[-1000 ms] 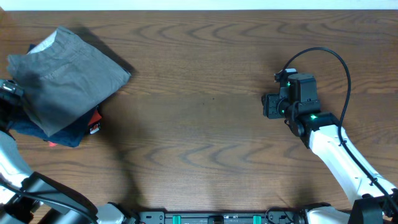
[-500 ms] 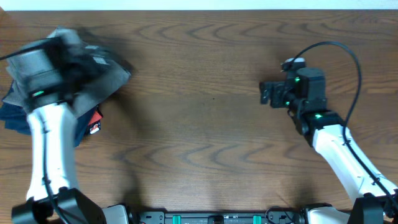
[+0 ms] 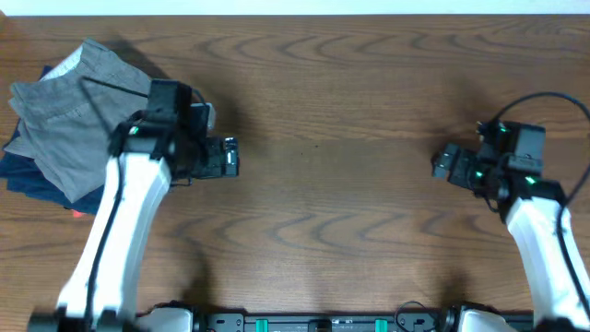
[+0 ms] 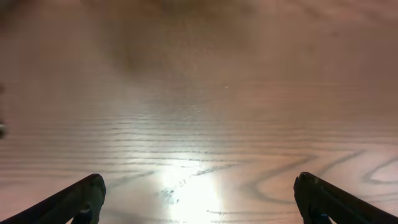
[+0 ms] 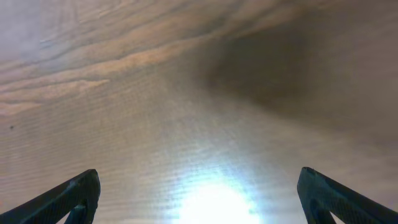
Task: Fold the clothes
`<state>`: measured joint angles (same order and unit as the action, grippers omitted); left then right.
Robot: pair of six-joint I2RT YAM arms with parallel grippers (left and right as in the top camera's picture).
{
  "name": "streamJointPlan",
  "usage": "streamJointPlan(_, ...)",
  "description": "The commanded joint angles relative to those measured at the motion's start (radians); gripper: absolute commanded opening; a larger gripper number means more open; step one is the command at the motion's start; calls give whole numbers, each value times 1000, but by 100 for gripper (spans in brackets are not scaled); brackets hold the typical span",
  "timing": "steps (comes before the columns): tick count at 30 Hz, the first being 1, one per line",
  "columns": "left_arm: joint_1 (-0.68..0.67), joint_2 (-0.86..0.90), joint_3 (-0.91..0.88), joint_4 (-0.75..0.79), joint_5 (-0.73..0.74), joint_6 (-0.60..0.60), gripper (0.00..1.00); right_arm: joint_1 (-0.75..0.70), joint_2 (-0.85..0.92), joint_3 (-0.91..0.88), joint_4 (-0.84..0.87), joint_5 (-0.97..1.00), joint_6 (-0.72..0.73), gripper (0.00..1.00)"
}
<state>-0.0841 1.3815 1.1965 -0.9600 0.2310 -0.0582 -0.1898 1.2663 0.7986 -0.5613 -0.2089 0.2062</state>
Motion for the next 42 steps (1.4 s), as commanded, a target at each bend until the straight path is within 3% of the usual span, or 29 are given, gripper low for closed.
streamJointPlan(1, 1, -168, -24, 3, -35, 16, 98, -21, -116, 6, -36, 16, 8, 99)
streamJointPlan(10, 1, -739, -246, 88, -200, -51, 98, -10, -510, -12, -82, 130, -24, 99)
streamJointPlan(17, 1, -968, -274, 67, -202, -51, 98, -10, -629, -12, -84, 130, -24, 99)
streamJointPlan(42, 1, -1011, -275, 18, -201, -51, 98, -6, -655, -23, -143, 130, -24, 99)
